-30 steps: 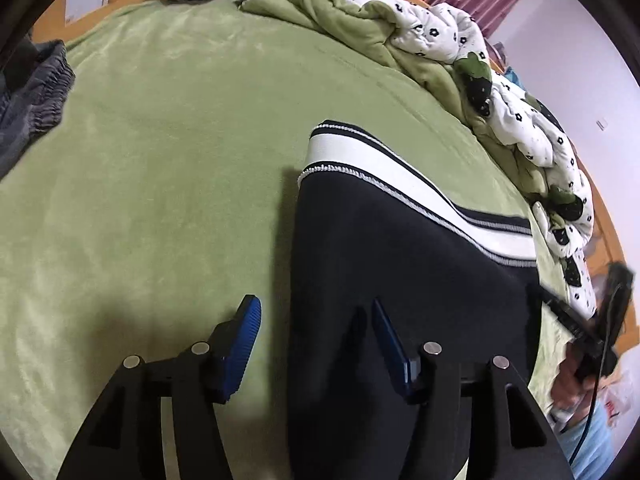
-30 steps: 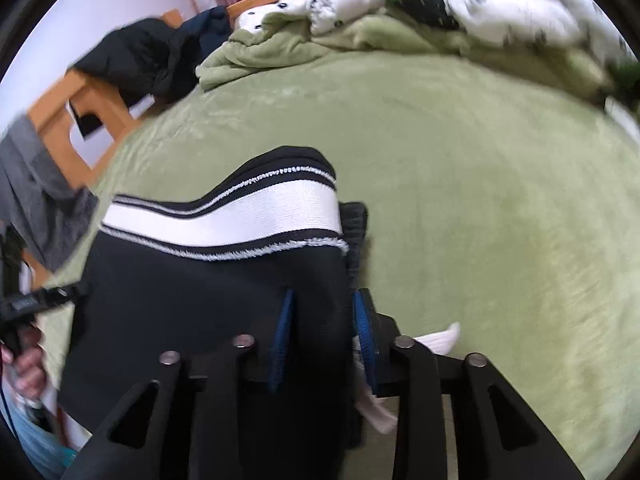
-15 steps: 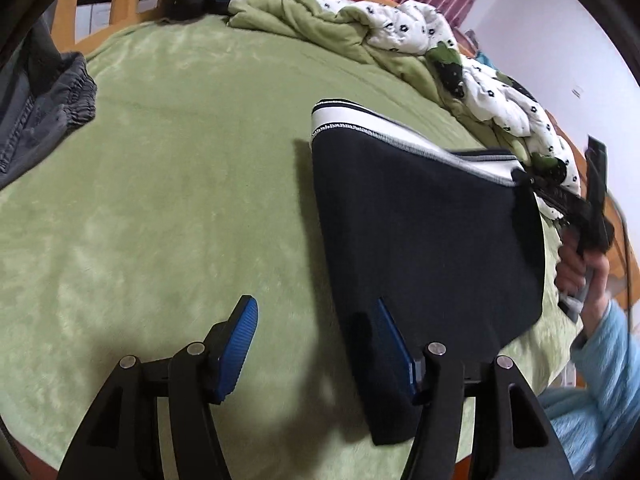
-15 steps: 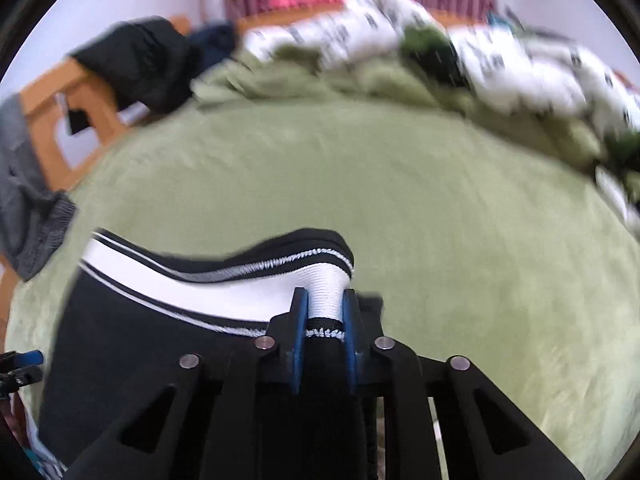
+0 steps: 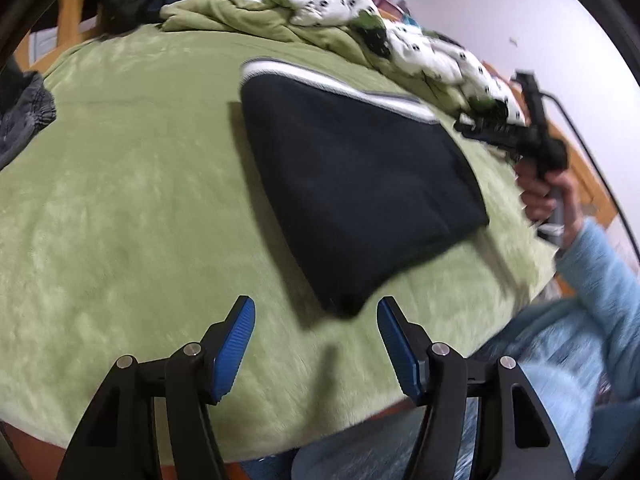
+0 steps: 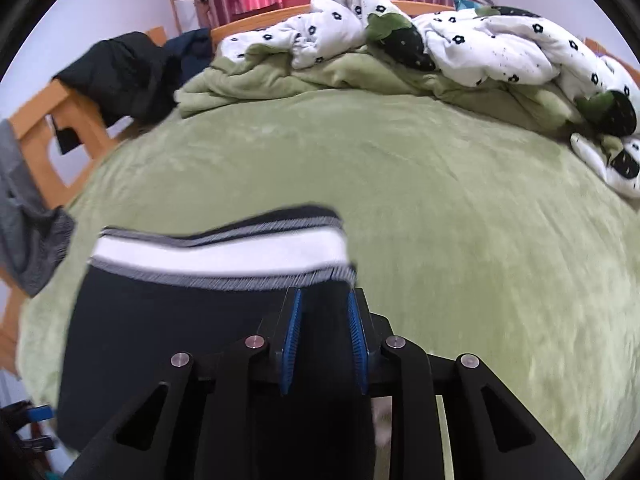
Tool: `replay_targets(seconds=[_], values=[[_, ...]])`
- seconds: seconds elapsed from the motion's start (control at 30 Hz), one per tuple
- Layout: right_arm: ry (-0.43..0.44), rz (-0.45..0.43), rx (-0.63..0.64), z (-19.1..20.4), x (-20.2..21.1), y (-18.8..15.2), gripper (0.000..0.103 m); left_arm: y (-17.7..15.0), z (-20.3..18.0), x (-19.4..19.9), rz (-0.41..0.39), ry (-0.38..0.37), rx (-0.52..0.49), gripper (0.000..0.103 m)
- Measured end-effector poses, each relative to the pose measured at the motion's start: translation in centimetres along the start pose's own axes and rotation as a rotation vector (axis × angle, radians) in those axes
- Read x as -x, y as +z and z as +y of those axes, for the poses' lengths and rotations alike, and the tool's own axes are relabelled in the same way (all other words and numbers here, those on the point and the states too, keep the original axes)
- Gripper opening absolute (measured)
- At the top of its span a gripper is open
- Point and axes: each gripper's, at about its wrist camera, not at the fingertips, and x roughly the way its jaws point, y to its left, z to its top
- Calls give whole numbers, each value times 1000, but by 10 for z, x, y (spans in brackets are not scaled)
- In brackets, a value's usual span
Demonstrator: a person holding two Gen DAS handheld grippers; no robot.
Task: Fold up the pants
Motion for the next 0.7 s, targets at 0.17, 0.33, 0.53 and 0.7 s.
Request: replay_targets(seconds=[0.17, 0.33, 0.53, 0.7], values=[[3, 41, -18, -4, 23, -24, 30, -5, -31, -13, -37, 147, -127, 61], [-7, 119, -40, -10, 28, -55, 30, 2, -51, -37, -22, 327, -223, 55], [17, 169, -6, -12, 33, -82, 30, 16, -46, -11, -199, 293, -93, 16], [5, 201, -4, -16, 27, -95, 30, 3, -23, -29, -118, 298, 67, 16]])
